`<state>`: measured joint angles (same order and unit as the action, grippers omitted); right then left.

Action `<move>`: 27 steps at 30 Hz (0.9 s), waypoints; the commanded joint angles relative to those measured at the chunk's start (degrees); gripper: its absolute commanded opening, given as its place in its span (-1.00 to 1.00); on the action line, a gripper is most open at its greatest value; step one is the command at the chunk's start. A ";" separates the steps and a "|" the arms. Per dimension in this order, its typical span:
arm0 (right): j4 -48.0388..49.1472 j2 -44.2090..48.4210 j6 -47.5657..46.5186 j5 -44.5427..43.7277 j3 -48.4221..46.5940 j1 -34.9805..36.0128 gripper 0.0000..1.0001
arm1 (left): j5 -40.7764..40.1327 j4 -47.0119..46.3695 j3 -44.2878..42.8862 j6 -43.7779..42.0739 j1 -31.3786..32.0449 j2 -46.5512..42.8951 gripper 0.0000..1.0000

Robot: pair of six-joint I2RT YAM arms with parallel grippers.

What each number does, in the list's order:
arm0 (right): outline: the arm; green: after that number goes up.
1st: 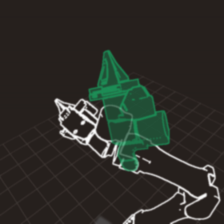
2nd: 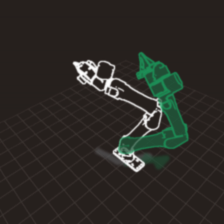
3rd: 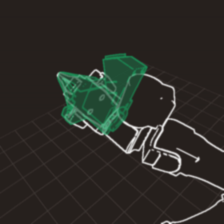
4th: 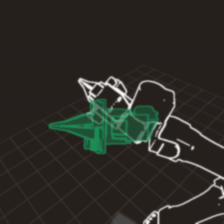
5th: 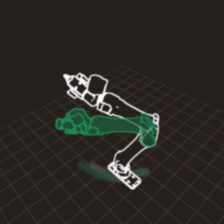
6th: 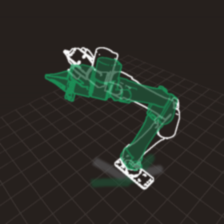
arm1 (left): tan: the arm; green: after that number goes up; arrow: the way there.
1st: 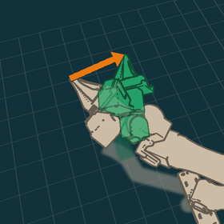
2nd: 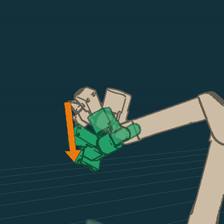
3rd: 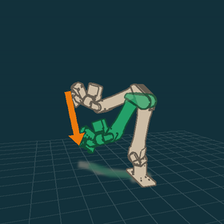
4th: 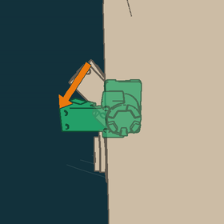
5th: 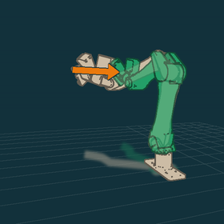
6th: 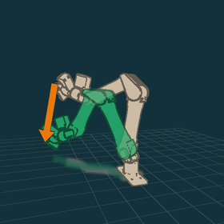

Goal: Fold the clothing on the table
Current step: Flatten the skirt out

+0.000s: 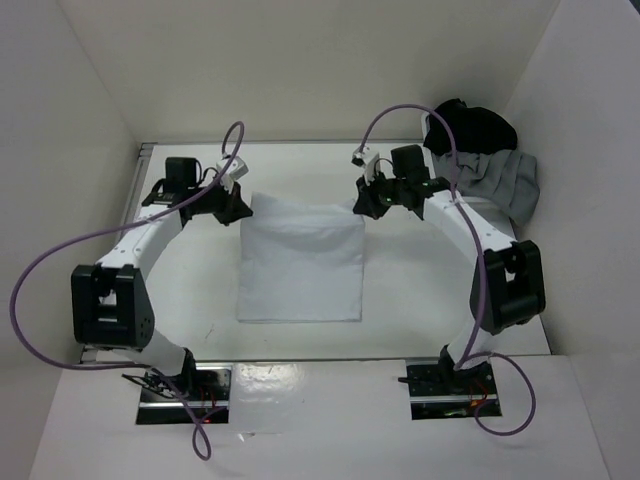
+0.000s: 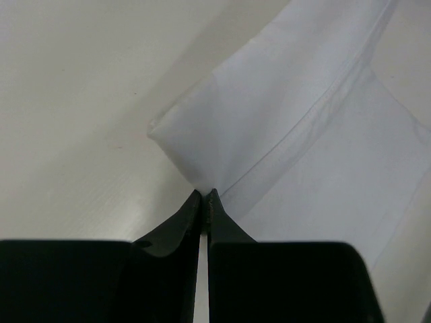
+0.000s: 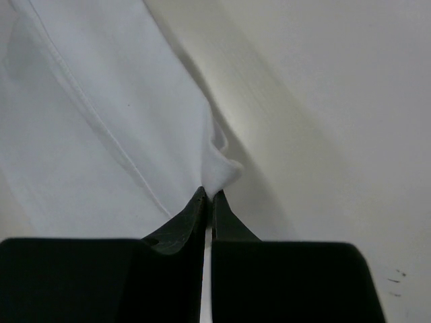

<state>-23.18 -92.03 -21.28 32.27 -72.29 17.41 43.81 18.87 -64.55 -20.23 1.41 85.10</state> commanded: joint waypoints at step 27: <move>6.83 -5.03 7.57 -16.98 -11.04 -4.93 0.44 | -7.07 6.76 -16.75 6.44 -3.08 15.20 0.25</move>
<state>-15.55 -109.14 -12.80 14.02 -85.95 11.77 34.63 17.47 -83.42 -11.86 -1.98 108.25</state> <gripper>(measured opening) 0.714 0.623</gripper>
